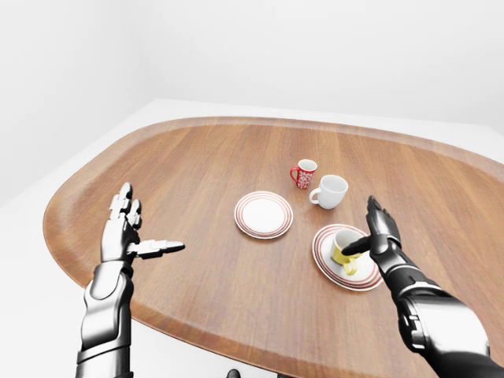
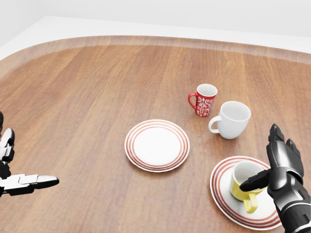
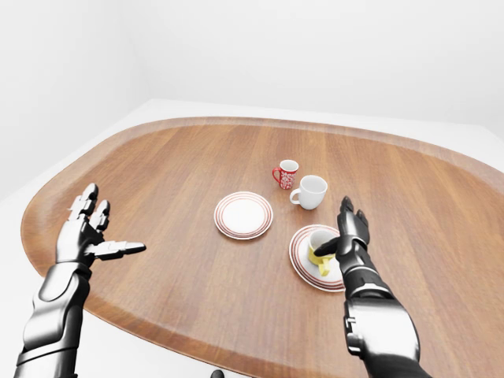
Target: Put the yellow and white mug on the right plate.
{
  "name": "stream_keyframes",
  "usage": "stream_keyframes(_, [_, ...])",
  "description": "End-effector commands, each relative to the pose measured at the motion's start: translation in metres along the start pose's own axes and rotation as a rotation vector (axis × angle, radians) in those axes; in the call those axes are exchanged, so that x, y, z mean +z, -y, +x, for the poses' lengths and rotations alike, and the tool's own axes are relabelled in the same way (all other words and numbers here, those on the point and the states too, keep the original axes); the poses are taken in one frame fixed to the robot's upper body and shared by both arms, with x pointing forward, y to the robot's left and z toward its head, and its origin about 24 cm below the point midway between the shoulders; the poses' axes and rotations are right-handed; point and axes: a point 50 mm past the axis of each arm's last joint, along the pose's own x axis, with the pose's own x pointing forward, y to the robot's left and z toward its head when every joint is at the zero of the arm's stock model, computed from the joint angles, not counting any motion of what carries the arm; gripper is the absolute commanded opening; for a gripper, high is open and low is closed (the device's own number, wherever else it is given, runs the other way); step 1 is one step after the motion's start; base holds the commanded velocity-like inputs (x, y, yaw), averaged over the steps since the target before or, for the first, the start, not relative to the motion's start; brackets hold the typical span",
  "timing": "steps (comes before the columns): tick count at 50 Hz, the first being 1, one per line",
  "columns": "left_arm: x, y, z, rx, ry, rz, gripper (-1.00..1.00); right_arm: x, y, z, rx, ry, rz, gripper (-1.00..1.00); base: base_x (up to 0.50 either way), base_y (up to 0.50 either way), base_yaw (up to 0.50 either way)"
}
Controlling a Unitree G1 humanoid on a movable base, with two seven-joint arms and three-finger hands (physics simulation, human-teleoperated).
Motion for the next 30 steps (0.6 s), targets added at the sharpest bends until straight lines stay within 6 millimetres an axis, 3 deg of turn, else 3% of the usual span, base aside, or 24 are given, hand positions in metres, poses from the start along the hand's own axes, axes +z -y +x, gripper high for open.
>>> stream_keyframes(1, [-0.001, 0.000, 0.001, 0.000, -0.003, 0.000, 1.00, 0.000, 0.001, 0.000, 0.001, -0.004, 0.014, 1.00, 0.00, 0.00, 0.00])
stream_keyframes(30, [-0.003, 0.000, 0.001, -0.001, -0.012, -0.001, 1.00, 0.010, 0.016, 0.006, 0.017, 0.002, 0.167, 1.00, 0.00, 0.00, 0.00])
